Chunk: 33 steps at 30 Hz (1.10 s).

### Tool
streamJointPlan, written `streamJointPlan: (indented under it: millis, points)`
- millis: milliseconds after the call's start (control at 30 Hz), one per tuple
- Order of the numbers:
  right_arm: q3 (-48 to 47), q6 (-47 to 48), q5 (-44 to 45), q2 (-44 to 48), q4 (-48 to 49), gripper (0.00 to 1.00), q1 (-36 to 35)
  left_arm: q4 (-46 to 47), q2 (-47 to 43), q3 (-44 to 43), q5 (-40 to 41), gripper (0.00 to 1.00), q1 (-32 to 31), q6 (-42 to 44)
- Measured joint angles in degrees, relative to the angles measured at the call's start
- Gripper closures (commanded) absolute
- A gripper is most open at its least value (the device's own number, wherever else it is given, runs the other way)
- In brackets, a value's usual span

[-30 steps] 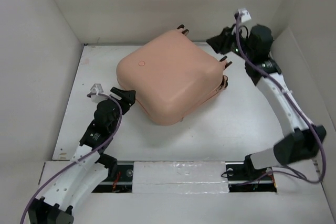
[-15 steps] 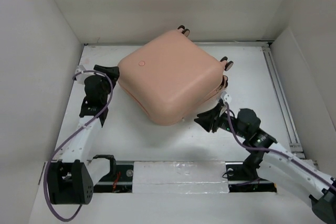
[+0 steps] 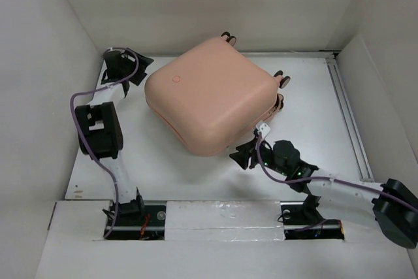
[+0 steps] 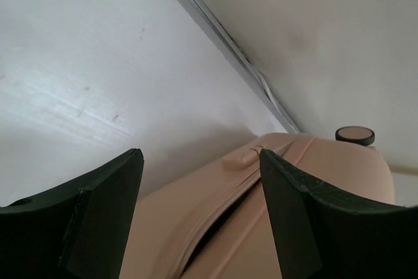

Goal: Pack the luggage

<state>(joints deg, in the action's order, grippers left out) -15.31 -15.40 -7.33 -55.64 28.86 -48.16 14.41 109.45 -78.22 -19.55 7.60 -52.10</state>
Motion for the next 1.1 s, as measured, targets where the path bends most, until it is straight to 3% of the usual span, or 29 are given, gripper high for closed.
streamJointPlan:
  millis: [167,267,367,467,500,667,767,900,1000,1100]
  points:
    - [-1.6,0.2,2.6,-6.9,4.6,0.48,-0.7,-6.3,11.2,-14.7,-7.7,0.32,-1.0,5.3]
    - [-2.6,0.2,3.3,-10.5,7.3,0.50,-1.4,-7.2,13.4,-17.0,-11.0,0.32,-2.0,7.5]
    - [-3.0,0.1,4.3,-13.7,10.8,0.53,-2.2,-2.5,12.8,-12.5,-14.0,0.32,-3.5,7.1]
    - [-3.0,-0.5,5.5,-16.8,13.5,0.68,-2.6,3.4,11.5,-4.5,-14.8,0.32,-4.9,4.1]
    - [-2.7,-1.0,5.9,-17.9,14.8,0.80,-2.8,5.9,11.2,-1.9,-14.5,0.32,-5.0,2.6]
    - [1.3,-4.0,9.6,-17.8,19.5,0.97,-3.7,15.1,4.1,10.7,-7.6,0.32,-6.1,0.4]
    - [3.1,-5.1,12.7,-10.0,12.2,1.00,-3.7,20.8,-0.6,19.2,-3.6,0.33,-7.0,-1.7]
    - [3.2,-4.3,17.9,5.9,-7.9,1.00,-2.5,28.5,-6.6,30.7,-1.4,0.33,-8.7,-4.6]
    - [2.3,-2.2,17.8,16.3,-22.4,1.00,2.4,32.7,-11.7,38.8,0.7,0.33,-11.6,-6.6]
    - [0.0,-0.6,16.1,20.1,-31.8,1.00,9.0,34.4,-16.0,44.0,2.1,0.33,-13.2,-7.9]
